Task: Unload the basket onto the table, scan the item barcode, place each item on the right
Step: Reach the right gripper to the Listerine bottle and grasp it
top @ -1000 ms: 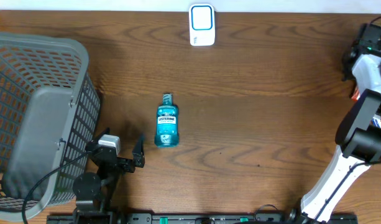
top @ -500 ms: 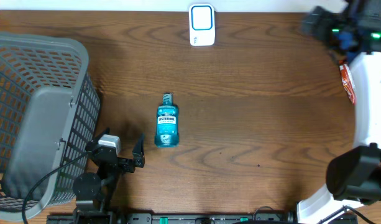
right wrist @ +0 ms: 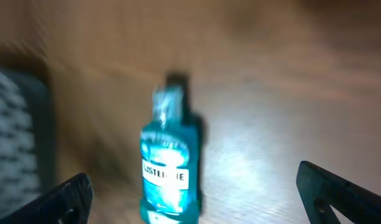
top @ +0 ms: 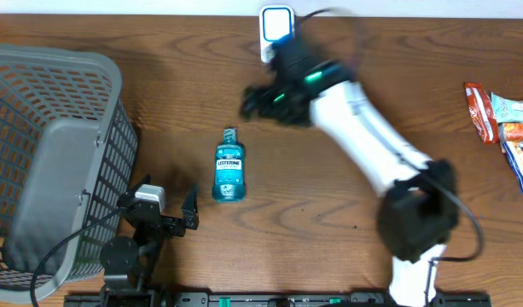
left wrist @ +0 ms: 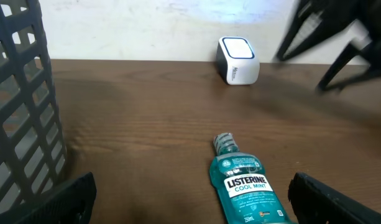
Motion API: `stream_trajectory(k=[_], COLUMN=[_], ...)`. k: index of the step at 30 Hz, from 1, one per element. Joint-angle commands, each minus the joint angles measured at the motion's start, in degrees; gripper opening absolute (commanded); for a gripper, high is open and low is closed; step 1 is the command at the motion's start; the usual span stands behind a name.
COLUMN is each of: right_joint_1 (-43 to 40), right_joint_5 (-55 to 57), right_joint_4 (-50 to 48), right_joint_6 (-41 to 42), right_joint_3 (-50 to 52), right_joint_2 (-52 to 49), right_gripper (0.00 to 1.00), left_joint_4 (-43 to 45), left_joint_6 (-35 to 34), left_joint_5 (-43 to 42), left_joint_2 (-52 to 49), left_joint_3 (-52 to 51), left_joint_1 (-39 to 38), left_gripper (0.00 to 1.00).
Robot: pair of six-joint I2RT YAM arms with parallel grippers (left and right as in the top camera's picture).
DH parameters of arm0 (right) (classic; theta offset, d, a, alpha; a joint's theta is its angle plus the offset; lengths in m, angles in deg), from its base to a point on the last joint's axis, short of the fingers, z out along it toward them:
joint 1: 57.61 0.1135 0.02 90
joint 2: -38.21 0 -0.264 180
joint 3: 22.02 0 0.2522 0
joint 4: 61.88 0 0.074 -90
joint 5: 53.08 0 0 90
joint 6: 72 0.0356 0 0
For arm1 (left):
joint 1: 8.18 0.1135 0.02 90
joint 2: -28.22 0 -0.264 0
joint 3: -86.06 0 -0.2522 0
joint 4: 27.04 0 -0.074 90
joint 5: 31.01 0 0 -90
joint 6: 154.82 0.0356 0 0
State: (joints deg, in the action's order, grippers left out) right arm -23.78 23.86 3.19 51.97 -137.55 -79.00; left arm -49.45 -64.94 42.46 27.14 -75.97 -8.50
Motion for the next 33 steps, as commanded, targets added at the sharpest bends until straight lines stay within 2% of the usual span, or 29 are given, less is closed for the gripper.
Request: stream_trajectory(k=[1, 6, 14, 23, 27, 31, 33], right_joint_1=[5.7, 11.8, 18.6, 21.8, 21.9, 21.6, 21.0], right_joint_5=[11.8, 19.7, 26.6, 30.6, 30.5, 29.8, 27.7], right_joint_4=[0.3, -0.1, -0.5, 0.2, 3.6, 6.4, 7.3], right_joint_6=[1.7, 6.5, 6.5, 4.5, 6.7, 7.5, 6.2], right_joint_3=[0.6, 0.6, 0.6, 0.6, 0.6, 0.5, 0.4], right_joint_2=[-3.4, -6.9, -10.5, -15.1, -16.9, -16.6, -16.4], right_gripper=[0.99, 0.99, 0.99, 0.99, 0.8, 0.67, 0.55], left_joint_4=[-1.2, -1.2, -1.2, -1.2, -1.2, -1.2, -1.2], left_joint_6=[0.3, 0.3, 0.3, 0.3, 0.3, 0.3, 0.3], left_joint_5=[-0.3, -0.3, -0.3, -0.3, -0.3, -0.3, -0.3], left_joint_2=[0.1, 0.1, 0.1, 0.1, 0.1, 0.1, 0.1], left_joint_3=[-1.0, -1.0, -1.0, -1.0, -1.0, -1.0, -1.0], left_joint_1=[0.2, 0.2, 0.2, 0.2, 0.2, 0.3, 0.2], left_gripper=[0.98, 0.98, 0.98, 0.98, 0.98, 0.98, 0.98])
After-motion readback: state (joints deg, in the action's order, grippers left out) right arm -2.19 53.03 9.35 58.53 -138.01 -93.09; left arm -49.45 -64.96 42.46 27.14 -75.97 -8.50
